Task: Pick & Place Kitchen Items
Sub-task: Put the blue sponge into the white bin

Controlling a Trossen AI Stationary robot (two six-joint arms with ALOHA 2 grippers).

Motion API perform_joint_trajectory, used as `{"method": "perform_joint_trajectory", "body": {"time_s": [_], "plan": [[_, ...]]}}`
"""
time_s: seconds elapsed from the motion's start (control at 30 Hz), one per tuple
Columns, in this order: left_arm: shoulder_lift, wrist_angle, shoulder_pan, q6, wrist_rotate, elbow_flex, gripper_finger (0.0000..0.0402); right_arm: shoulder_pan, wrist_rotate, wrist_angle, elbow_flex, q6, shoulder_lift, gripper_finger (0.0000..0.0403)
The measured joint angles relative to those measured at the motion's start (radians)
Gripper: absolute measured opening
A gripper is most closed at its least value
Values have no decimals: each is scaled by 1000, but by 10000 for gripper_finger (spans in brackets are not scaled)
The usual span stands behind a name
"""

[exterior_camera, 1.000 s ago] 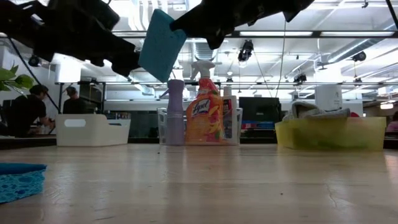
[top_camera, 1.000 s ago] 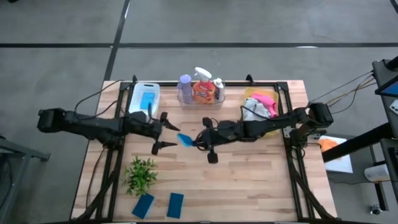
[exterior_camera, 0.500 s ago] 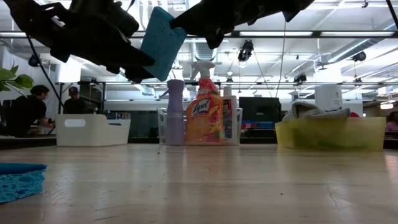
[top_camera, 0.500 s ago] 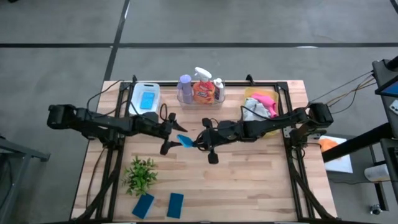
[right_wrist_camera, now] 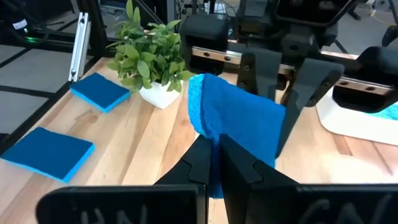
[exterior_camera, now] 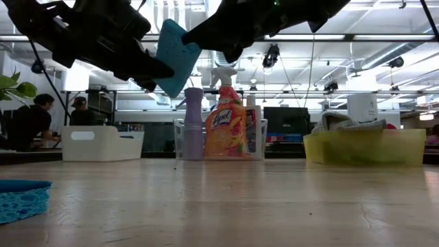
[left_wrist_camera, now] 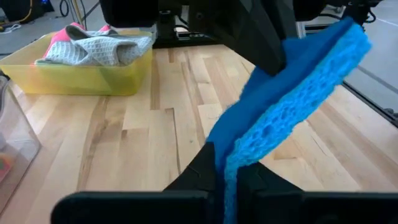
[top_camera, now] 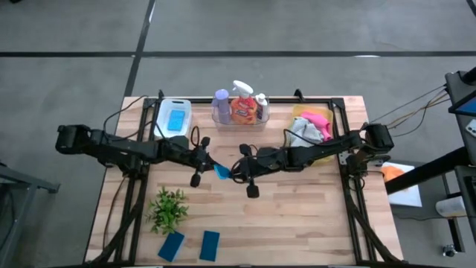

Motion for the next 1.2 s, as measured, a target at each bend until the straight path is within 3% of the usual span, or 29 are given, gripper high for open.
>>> {"method": "perform_joint_trajectory", "body": {"time_s": [0.43, 0.57, 0.8, 0.97, 1.2], "plan": [[-5, -5, 0, 11, 5, 0, 11, 0, 37, 185, -3, 20, 47, 29], [-4, -23, 1, 11, -2, 0, 12, -2, 89, 199, -2, 23, 39, 92], [-3, -41, 0, 14, 2, 0, 8, 4, 91, 226, -3, -26, 27, 246], [-5, -16, 0, 13, 2, 0, 8, 33, 80, 497, -93, -84, 25, 312], [-7, 30, 0, 3, -2, 0, 8, 44, 75, 1009, -351, -103, 24, 325]]}}
